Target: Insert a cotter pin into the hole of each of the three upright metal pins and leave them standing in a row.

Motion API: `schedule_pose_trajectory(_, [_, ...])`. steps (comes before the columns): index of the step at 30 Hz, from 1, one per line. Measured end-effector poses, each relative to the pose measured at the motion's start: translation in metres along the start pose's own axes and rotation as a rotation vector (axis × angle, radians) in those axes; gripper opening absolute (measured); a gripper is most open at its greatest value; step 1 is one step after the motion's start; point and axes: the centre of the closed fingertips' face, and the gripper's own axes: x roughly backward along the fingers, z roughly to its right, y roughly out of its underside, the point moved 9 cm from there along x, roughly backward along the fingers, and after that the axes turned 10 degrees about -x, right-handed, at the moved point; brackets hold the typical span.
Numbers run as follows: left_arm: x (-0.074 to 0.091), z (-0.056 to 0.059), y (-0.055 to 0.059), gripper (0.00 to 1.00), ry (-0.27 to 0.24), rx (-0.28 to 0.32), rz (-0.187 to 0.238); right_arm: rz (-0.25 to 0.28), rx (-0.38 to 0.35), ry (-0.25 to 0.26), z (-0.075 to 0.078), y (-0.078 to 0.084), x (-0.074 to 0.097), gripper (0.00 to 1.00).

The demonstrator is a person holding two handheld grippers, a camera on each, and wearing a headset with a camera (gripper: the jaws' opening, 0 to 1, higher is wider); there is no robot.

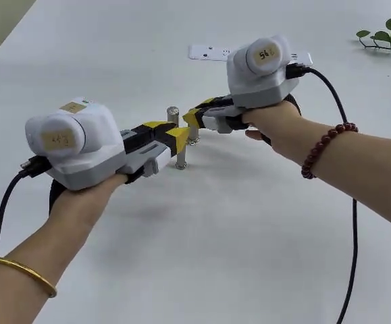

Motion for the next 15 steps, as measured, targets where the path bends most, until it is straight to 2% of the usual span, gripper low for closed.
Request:
schedule_pose_trajectory(5, [0.001,0.000,0.000,0.15,-0.004,-0.031,0.001,-0.001,0.000,0.011,0.002,0.002,0.005,0.07])
schedule_pose_trajectory(13, [0.004,0.000,0.002,0.19,-0.013,-0.080,-0.032,-0.003,0.004,0.023,0.006,0.007,0.017,0.07])
schedule_pose_trajectory(15, [0.006,0.000,0.002,0.18,-0.018,-0.133,-0.054,-0.006,0.011,0.025,0.007,0.007,0.018,0.07])
